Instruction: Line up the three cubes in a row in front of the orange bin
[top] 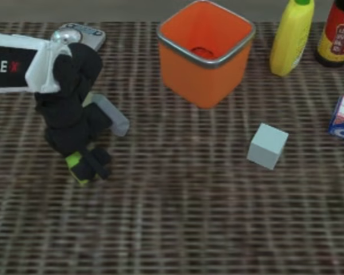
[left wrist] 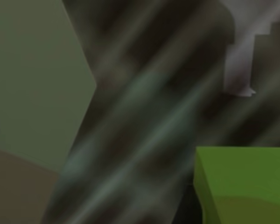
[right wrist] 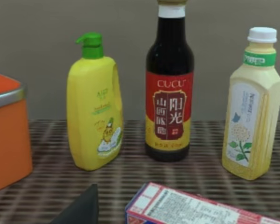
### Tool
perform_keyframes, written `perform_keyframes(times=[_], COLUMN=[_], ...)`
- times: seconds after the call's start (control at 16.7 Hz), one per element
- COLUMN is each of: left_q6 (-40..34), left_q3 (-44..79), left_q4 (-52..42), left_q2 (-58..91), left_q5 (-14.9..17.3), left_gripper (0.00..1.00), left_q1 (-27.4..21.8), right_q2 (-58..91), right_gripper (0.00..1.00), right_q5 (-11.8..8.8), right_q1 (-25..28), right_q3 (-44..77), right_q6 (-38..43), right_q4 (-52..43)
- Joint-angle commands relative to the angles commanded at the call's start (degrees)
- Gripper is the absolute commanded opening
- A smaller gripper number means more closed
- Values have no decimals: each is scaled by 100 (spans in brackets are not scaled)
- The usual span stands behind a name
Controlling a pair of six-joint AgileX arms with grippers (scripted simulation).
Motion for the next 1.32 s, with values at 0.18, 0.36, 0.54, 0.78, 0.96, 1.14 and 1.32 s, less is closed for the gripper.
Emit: perform_keyframes(times=[0.18,0.36,0.54,0.78,0.96,1.14,1.32], left_q6=[-7,-17,-15,-8,32,137,271], left_q3=[177,546,848,865,1074,1824,3085], left_q4=[-240,-928,-1408,-1431,-1554,-1938,-2479], left_q2=[-83,-311,-537,-547,-380,133,834], left_q5=[2,1,-4,-6,-5,-1,7], left_gripper=[0,0,0,0,0,0,0], left_q1=[26,74,102,74,-81,-557,-1233], right_q2=[0,0,0,0,0,0,0], right_gripper=[100,100,100,100,100,100,100], right_q5=[0,0,0,0,0,0,0], right_q1=[0,0,0,0,0,0,0], right_q3=[0,0,0,0,0,0,0], right_q6=[0,0,0,0,0,0,0], right_q4=[0,0,0,0,0,0,0])
